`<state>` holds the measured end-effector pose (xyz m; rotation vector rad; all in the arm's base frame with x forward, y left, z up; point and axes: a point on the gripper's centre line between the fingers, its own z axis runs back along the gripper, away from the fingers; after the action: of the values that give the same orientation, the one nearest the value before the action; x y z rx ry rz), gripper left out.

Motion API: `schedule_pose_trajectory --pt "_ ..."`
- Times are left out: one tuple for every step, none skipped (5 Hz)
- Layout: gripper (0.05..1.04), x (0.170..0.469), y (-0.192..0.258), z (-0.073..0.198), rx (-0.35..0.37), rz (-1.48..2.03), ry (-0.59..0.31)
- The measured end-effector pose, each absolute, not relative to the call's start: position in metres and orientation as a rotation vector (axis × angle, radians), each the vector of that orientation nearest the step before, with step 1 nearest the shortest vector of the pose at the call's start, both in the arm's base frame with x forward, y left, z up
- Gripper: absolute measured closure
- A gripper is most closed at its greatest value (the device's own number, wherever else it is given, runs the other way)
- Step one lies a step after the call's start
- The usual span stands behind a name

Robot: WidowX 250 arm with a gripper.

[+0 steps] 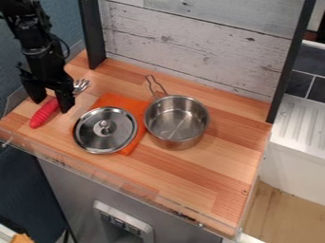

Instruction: Put the red fork on the bottom right of the table

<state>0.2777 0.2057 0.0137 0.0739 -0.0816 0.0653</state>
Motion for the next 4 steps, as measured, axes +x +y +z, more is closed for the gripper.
schedule_pose_trajectory --pt "0.084 0.282 0.211 0.009 0.072 0.047 -0.073" --pt "0.124 0.285 0.211 -0.002 0.051 0.045 -0.048" --pt "0.402 0.289 0.214 -0.002 0.051 0.054 -0.049" --pt "0.698 0.287 0.209 -0.001 0.060 0.066 -0.038"
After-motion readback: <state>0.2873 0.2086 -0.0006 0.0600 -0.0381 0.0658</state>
